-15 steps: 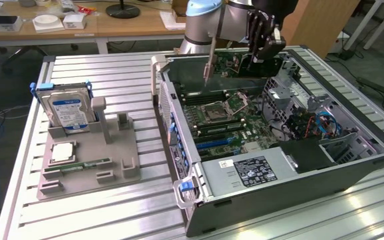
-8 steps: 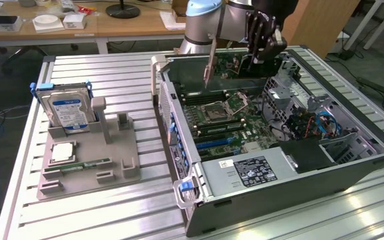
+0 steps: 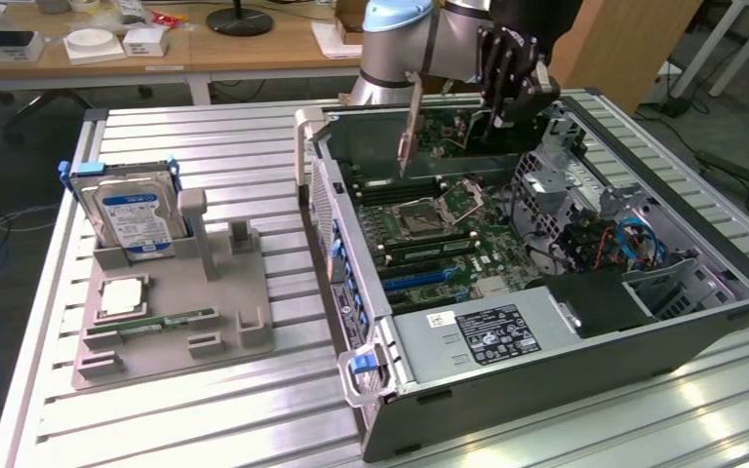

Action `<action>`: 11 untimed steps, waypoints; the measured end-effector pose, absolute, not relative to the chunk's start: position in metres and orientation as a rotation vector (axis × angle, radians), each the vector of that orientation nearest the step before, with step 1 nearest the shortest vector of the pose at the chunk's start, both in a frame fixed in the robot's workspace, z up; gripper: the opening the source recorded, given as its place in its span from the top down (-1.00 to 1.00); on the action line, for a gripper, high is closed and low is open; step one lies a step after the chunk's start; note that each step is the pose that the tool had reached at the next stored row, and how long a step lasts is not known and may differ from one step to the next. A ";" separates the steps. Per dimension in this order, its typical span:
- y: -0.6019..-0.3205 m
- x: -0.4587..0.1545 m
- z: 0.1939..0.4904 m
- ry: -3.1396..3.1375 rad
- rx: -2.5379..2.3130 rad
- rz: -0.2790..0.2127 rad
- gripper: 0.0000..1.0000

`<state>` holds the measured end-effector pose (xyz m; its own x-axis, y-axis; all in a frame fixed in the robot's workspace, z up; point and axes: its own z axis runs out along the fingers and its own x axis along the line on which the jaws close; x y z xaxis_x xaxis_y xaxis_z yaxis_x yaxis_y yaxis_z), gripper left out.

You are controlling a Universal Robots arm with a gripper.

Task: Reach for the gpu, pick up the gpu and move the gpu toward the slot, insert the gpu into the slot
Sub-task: 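Insert the gpu into the slot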

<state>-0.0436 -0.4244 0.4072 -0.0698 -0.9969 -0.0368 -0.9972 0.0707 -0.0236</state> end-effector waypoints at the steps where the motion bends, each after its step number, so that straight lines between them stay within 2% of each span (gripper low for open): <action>1: -0.424 -0.044 0.407 2.263 -2.116 0.011 0.47; 6: -0.424 -0.044 0.405 2.256 -2.120 0.008 0.47; 11: -0.424 -0.045 0.402 2.242 -2.110 -0.016 0.47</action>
